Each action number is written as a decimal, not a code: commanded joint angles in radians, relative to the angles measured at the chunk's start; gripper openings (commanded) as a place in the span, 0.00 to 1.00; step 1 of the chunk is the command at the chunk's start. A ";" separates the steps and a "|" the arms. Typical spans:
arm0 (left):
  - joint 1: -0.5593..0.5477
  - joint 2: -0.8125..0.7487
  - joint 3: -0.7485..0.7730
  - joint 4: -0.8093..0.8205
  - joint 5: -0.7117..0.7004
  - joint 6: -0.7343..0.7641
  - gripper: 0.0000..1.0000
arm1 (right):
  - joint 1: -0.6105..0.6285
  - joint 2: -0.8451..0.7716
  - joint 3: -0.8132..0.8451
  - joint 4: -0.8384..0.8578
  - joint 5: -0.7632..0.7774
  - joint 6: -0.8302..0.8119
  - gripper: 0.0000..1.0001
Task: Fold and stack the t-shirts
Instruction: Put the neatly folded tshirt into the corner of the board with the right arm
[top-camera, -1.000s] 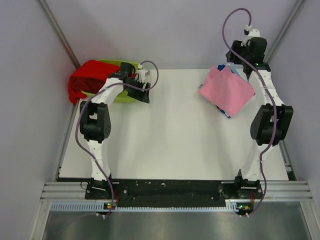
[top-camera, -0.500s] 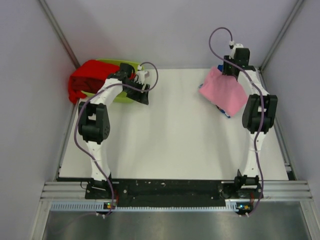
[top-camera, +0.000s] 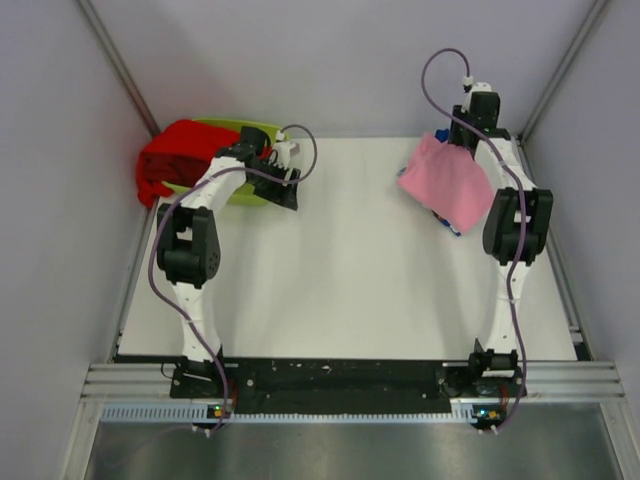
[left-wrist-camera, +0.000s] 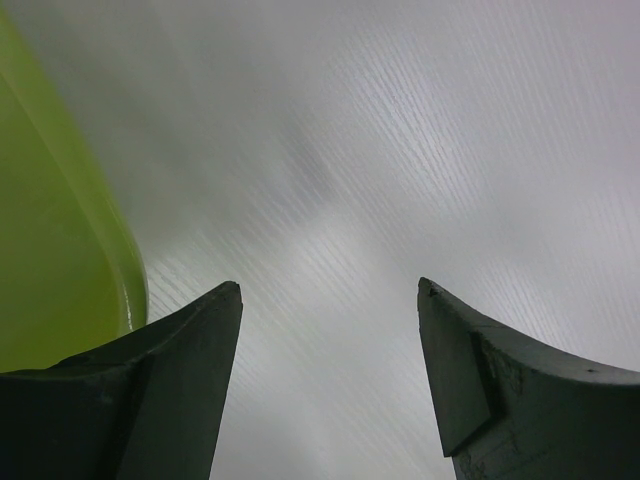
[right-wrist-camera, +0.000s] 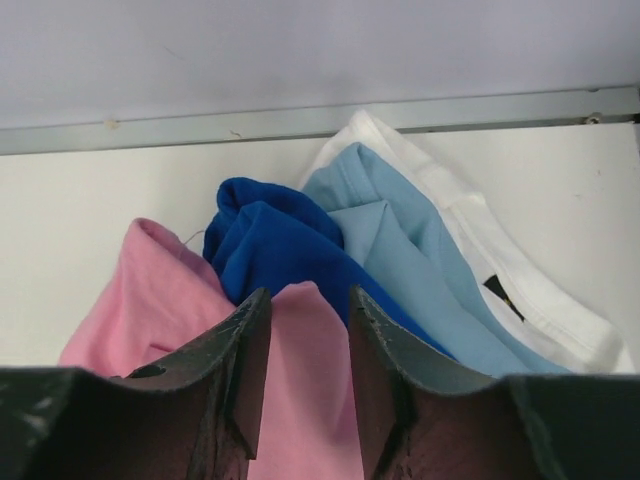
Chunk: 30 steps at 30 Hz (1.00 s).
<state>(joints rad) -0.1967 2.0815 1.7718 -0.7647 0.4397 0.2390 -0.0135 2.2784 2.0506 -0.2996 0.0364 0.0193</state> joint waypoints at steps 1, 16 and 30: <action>-0.003 -0.018 0.023 0.001 0.004 0.020 0.75 | 0.007 0.035 0.048 0.013 -0.061 0.044 0.35; -0.003 -0.006 0.031 -0.005 0.008 0.026 0.75 | 0.007 0.004 0.100 0.033 -0.118 0.013 0.00; -0.004 -0.001 0.034 -0.015 0.007 0.034 0.74 | 0.067 -0.102 -0.055 0.327 -0.245 0.019 0.00</action>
<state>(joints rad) -0.1974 2.0842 1.7721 -0.7723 0.4362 0.2535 0.0307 2.2501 1.9903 -0.1265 -0.1425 0.0448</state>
